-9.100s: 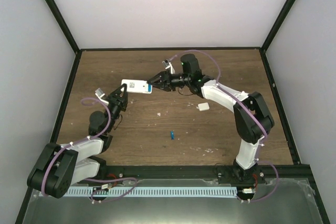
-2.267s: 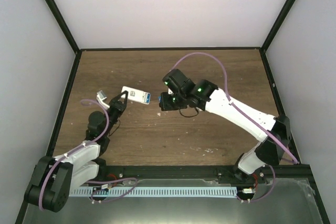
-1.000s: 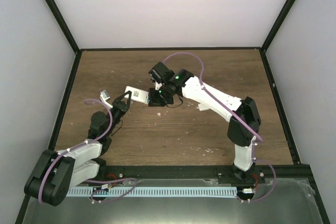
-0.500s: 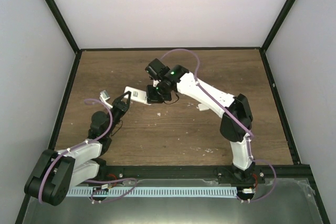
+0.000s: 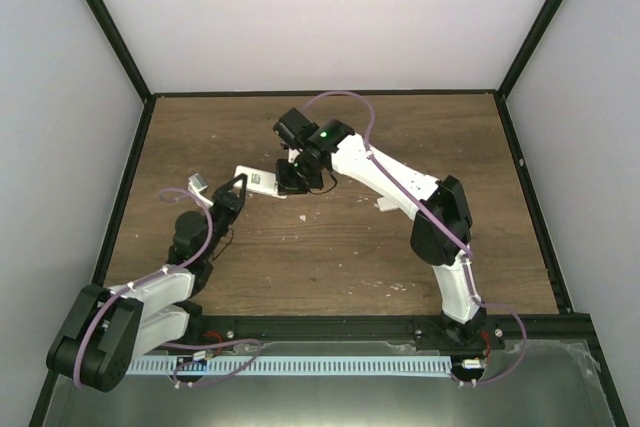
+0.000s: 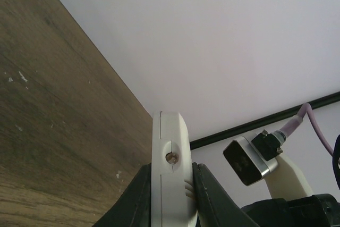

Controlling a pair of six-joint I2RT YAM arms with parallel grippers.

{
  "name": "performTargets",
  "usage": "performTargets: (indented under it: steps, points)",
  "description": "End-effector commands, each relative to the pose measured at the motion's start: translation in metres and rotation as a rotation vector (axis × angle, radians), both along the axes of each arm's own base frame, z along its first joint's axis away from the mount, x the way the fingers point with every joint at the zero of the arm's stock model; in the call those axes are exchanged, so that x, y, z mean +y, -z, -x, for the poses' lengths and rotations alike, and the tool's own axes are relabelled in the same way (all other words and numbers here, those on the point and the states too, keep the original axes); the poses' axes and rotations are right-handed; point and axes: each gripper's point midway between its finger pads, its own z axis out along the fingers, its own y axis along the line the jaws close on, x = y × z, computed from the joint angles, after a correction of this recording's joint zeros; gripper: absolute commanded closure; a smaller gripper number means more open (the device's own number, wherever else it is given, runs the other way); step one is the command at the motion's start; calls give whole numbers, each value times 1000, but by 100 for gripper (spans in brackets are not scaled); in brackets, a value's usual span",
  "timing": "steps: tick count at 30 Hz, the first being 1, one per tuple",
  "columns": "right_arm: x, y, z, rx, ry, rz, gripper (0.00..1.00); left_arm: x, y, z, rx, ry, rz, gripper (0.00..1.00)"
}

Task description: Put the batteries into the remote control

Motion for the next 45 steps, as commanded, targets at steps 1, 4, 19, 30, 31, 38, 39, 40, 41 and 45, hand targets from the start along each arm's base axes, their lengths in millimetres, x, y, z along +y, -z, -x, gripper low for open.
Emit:
performTargets:
  steps: [1,4,19,30,31,38,39,40,41,45]
  points:
    - [16,-23,-10,-48,-23,-83,96,-5,-23,1,-32,26,101,100]
    - [17,-24,-9,-45,-28,-92,95,-3,-22,2,-17,19,133,100]
    - [18,-38,-10,-76,-40,-113,81,0,-25,4,-12,10,163,100]
    - [-3,-105,-12,-244,-18,-155,68,9,-24,9,2,-29,188,100]
    - [-7,-114,-12,-273,-12,-165,65,10,-23,9,9,-33,190,100]
    - [-33,-134,-13,-437,5,-196,32,3,-21,10,61,5,215,100]
    - [-36,-131,-13,-441,-3,-204,27,1,-21,10,73,22,220,100]
    - [-40,-125,-13,-432,-2,-212,23,-3,-21,10,83,39,223,100]
    - [-43,-122,-13,-425,0,-236,19,-6,-22,11,93,60,227,100]
    - [-53,-113,-8,-371,-9,-404,13,-16,-26,13,114,122,245,100]
